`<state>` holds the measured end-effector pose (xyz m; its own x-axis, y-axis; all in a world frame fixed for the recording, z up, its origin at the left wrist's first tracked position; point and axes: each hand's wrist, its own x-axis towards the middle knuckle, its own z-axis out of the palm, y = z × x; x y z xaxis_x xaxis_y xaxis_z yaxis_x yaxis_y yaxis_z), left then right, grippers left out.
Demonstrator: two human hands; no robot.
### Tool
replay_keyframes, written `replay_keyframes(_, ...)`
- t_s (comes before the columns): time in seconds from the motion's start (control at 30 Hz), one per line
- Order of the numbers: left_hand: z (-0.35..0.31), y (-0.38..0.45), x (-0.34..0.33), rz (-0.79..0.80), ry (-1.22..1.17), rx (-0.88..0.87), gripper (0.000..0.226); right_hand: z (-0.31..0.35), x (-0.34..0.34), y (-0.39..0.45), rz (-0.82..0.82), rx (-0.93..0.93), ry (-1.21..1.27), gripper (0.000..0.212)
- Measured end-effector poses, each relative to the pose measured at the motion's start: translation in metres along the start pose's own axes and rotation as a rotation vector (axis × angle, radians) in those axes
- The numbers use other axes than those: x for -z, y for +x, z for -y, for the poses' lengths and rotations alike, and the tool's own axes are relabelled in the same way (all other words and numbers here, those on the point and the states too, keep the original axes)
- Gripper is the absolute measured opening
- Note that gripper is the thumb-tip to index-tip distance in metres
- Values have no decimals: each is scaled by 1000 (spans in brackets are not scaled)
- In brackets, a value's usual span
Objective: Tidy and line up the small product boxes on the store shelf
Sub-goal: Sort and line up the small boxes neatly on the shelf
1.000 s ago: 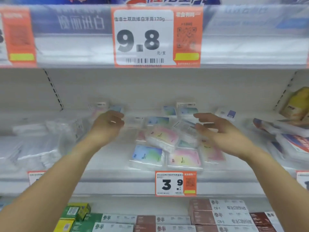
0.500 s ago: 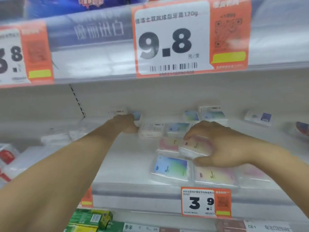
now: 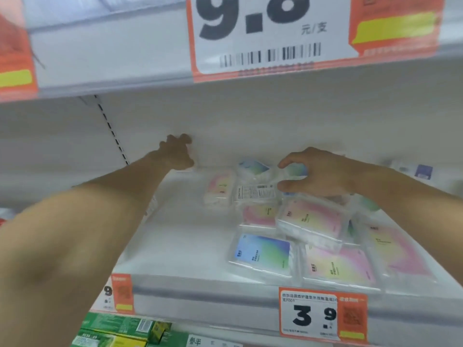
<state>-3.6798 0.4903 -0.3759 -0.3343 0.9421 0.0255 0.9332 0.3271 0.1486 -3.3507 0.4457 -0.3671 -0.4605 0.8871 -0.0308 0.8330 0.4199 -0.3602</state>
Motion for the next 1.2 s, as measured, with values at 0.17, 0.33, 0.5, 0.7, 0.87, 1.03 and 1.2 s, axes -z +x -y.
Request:
replay_keyframes(0.17, 14, 10, -3, -45, 240, -108, 51, -18, -1, -3, -43, -30, 84, 52)
replay_keyframes(0.33, -15, -17, 1, -252, -106, -281, 40, -35, 9, -7, -74, -108, 79, 53)
replay_keyframes(0.5, -60, -64, -13, 219, -375, -443, 51, -68, 23, -8, -138, -261, 128, 45)
replay_keyframes(0.7, -71, -90, -34, 275, -356, -397, 54, -117, 37, 0, -262, -474, 129, 53)
replay_keyframes(0.87, -79, -96, -44, 232, -344, -426, 61, -136, 35, 14, -71, -588, 21, 71)
replay_keyframes(1.03, -97, -101, -44, 257, -434, -391, 56, -127, 36, 23, -6, -492, 304, 43)
replay_keyframes(1.2, -99, -104, -53, 175, -500, -438, 38, -145, 56, -5, 25, -538, 146, 61)
